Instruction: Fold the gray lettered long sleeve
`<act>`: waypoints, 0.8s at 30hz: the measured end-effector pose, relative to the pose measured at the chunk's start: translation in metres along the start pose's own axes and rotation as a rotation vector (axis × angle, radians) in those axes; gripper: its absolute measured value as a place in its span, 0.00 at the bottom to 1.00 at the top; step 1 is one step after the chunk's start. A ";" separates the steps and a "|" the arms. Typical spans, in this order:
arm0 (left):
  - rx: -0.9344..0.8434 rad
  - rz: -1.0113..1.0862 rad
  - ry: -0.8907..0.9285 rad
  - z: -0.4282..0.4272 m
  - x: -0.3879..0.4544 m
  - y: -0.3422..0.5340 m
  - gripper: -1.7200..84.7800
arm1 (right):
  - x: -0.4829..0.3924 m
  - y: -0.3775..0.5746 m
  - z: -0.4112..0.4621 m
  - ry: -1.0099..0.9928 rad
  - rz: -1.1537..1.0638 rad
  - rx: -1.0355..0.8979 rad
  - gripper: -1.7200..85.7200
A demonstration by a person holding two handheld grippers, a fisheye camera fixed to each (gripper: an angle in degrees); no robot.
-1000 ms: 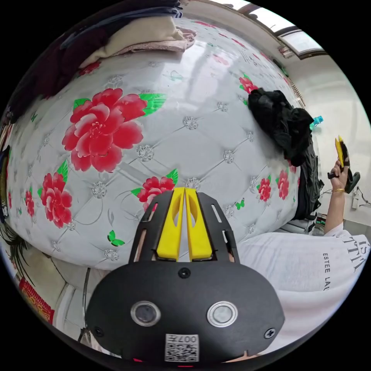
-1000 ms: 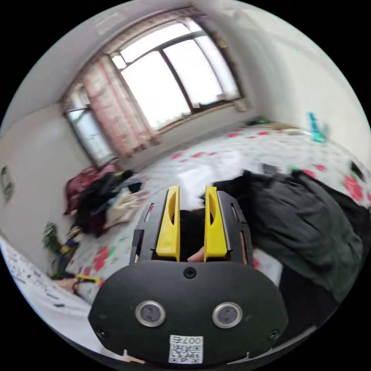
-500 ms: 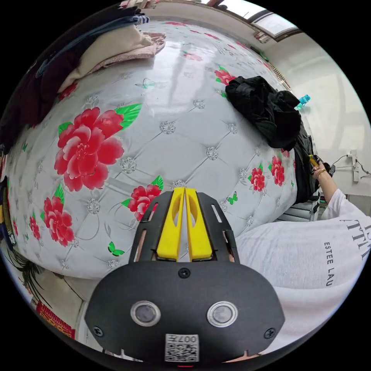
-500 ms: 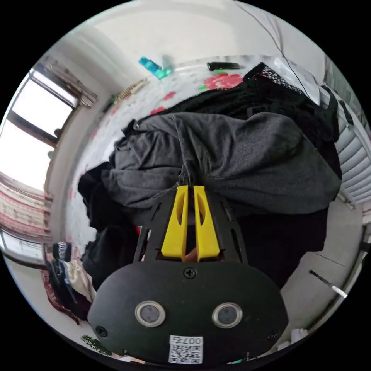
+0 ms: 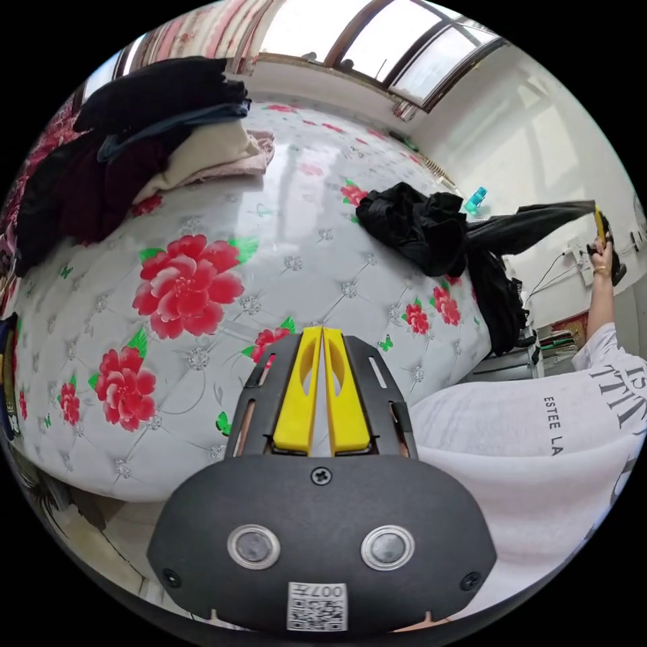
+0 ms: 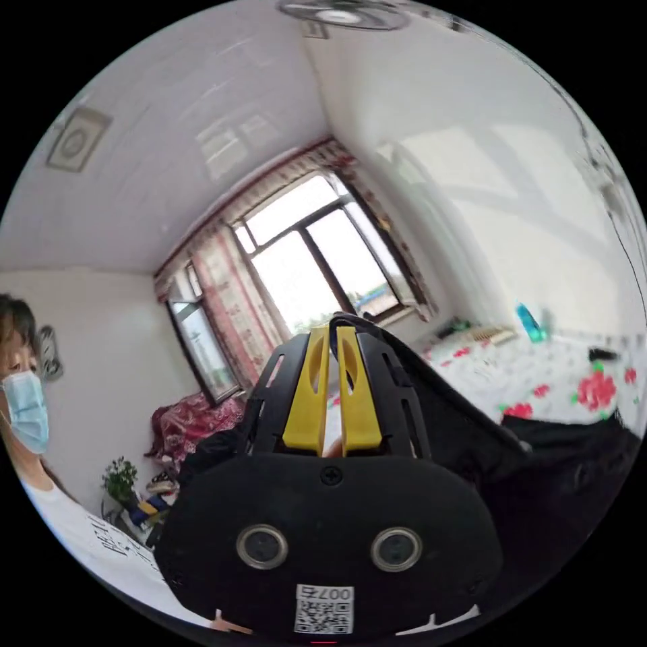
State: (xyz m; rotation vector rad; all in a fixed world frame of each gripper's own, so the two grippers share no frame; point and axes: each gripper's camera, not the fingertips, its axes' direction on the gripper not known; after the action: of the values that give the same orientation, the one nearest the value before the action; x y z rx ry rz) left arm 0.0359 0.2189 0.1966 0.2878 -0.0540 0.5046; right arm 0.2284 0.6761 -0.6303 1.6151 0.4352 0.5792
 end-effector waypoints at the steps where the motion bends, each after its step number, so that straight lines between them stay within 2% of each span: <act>1: 0.037 0.013 0.008 -0.016 0.000 0.007 0.01 | -0.027 -0.007 0.001 -0.036 -0.049 0.017 0.02; 3: 0.093 0.035 0.019 -0.042 -0.001 0.018 0.01 | -0.136 -0.028 -0.005 -0.179 -0.222 0.124 0.02; 4: 0.127 0.046 0.024 -0.060 -0.002 0.025 0.01 | -0.160 -0.033 -0.007 -0.218 -0.259 0.153 0.02; 7: 0.219 0.083 0.013 -0.108 -0.004 0.046 0.01 | -0.269 -0.055 -0.001 -0.497 -0.344 0.192 0.02; 9: 0.268 0.099 -0.004 -0.135 -0.006 0.057 0.01 | -0.354 -0.057 0.037 -0.672 -0.394 0.086 0.02; 13: 0.343 0.096 -0.044 -0.179 -0.024 0.084 0.01 | -0.473 0.002 0.136 -0.842 -0.407 -0.183 0.02; 16: 0.314 0.030 -0.046 -0.186 -0.053 0.107 0.01 | -0.545 0.114 0.244 -0.952 -0.337 -0.451 0.03; 18: 0.290 -0.021 -0.046 -0.183 -0.074 0.123 0.01 | -0.590 0.244 0.333 -0.954 -0.292 -0.677 0.03; 19: 0.263 -0.058 -0.055 -0.177 -0.091 0.133 0.01 | -0.600 0.283 0.353 -0.945 -0.290 -0.737 0.03; 21: 0.191 -0.127 -0.066 -0.168 -0.117 0.147 0.01 | -0.632 0.437 0.413 -0.858 -0.296 -1.010 0.05; 24: 0.134 -0.210 -0.074 -0.164 -0.154 0.174 0.01 | -0.636 0.584 0.437 -0.758 -0.289 -1.267 0.07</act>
State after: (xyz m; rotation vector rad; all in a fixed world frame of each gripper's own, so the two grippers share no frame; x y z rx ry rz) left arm -0.1867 0.3391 0.0663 0.4381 -0.0611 0.2890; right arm -0.0485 -0.1211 -0.1569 0.4318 -0.2670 -0.0645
